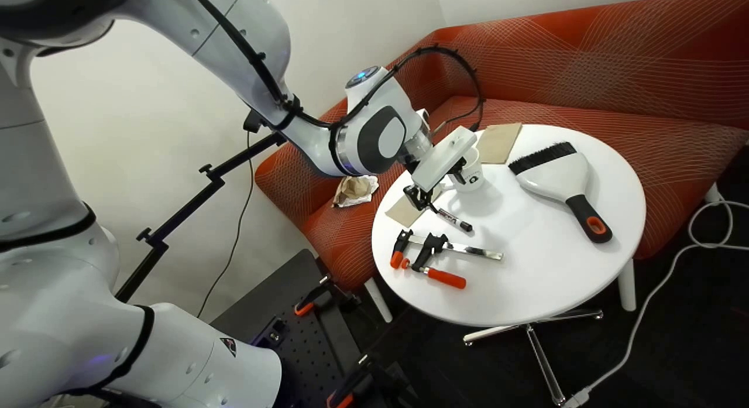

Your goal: Put the marker on the table

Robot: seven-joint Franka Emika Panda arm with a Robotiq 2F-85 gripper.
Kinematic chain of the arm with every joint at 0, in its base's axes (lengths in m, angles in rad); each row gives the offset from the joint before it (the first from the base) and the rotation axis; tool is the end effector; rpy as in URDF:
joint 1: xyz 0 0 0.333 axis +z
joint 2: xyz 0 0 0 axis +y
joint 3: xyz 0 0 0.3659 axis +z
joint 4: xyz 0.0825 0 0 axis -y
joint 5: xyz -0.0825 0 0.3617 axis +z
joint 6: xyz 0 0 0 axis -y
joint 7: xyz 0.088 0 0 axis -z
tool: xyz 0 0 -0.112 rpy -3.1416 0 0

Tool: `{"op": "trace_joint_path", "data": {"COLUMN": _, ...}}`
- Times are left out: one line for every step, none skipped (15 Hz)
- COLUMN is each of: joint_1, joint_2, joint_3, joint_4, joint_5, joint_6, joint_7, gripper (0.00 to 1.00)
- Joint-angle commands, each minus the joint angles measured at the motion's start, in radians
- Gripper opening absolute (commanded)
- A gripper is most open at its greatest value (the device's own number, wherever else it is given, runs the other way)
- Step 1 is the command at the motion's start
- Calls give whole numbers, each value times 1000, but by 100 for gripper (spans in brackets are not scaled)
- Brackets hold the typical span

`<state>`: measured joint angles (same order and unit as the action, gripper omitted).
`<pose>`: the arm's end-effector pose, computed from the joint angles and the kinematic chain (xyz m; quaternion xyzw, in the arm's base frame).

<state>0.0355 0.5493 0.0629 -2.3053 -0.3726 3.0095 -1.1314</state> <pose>0.5375 0.0796 0.1814 0.7002 0.7092 0.0577 0.0591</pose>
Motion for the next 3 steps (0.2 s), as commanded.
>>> {"op": "trace_joint_path", "data": {"joint_1": -13, "joint_2": 0, "joint_3": 8, "joint_4": 3, "joint_5": -18, "joint_6": -5, "joint_7": 13, "gripper": 100}}
{"op": "trace_joint_path", "data": {"joint_1": -13, "joint_2": 0, "joint_3": 8, "joint_4": 4, "joint_5": -18, "joint_6": -5, "joint_7": 13, "gripper": 100}}
{"op": "trace_joint_path", "data": {"joint_1": -13, "joint_2": 0, "joint_3": 7, "joint_4": 4, "joint_5": -18, "joint_6": -5, "joint_7": 13, "gripper": 100}}
